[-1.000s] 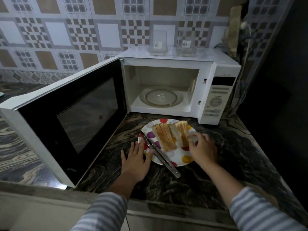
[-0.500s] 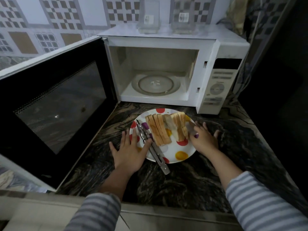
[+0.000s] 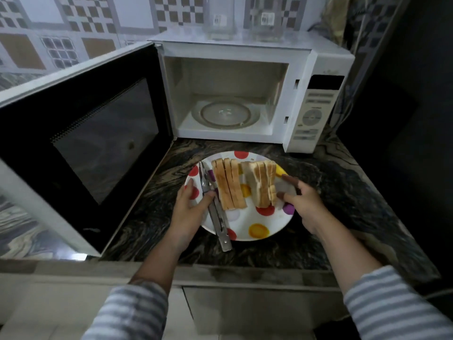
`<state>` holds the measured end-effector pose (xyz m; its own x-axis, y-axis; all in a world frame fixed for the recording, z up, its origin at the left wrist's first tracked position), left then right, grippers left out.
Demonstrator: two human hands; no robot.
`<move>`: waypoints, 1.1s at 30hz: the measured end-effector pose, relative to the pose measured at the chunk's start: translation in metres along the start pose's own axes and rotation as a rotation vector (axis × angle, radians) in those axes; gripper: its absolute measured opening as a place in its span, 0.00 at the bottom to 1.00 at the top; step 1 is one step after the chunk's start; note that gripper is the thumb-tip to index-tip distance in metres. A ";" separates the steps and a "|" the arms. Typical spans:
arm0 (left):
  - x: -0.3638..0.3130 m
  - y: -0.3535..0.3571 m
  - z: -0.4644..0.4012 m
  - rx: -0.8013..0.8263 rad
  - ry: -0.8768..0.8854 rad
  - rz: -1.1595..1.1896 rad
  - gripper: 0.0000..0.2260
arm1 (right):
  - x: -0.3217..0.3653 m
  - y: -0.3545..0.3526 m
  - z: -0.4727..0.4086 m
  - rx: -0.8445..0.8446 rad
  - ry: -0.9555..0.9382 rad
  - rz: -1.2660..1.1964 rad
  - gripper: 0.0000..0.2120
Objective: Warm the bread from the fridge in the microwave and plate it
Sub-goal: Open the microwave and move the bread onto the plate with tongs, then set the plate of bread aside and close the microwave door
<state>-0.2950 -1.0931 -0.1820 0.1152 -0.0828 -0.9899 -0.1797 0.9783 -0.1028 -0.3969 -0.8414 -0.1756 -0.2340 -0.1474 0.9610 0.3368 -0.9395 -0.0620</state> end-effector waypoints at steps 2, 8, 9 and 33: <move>0.002 -0.002 0.019 -0.026 -0.011 0.064 0.29 | -0.005 0.005 0.016 0.081 0.035 -0.042 0.26; 0.010 -0.010 0.095 -0.088 -0.041 0.037 0.30 | -0.023 0.020 0.078 0.322 0.096 -0.102 0.32; 0.014 -0.011 0.110 -0.104 -0.052 0.032 0.30 | -0.026 0.023 0.089 0.348 0.095 -0.103 0.32; 0.060 -0.112 0.435 -0.474 -0.008 0.126 0.18 | -0.085 0.226 0.270 0.865 0.130 0.001 0.35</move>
<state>0.1571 -1.1255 -0.1871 0.0712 0.0338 -0.9969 -0.6172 0.7866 -0.0174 -0.0547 -0.9578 -0.1983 -0.3181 -0.2314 0.9194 0.8984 -0.3833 0.2144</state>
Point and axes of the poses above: each hand's wrist, its own z-axis away from the middle knuckle, its own y-axis out of the palm, x = y × z, the point moved 5 cm from there along -z, towards the middle knuckle, and after that the axes turned 15 degrees about x, right-handed, at the moved point
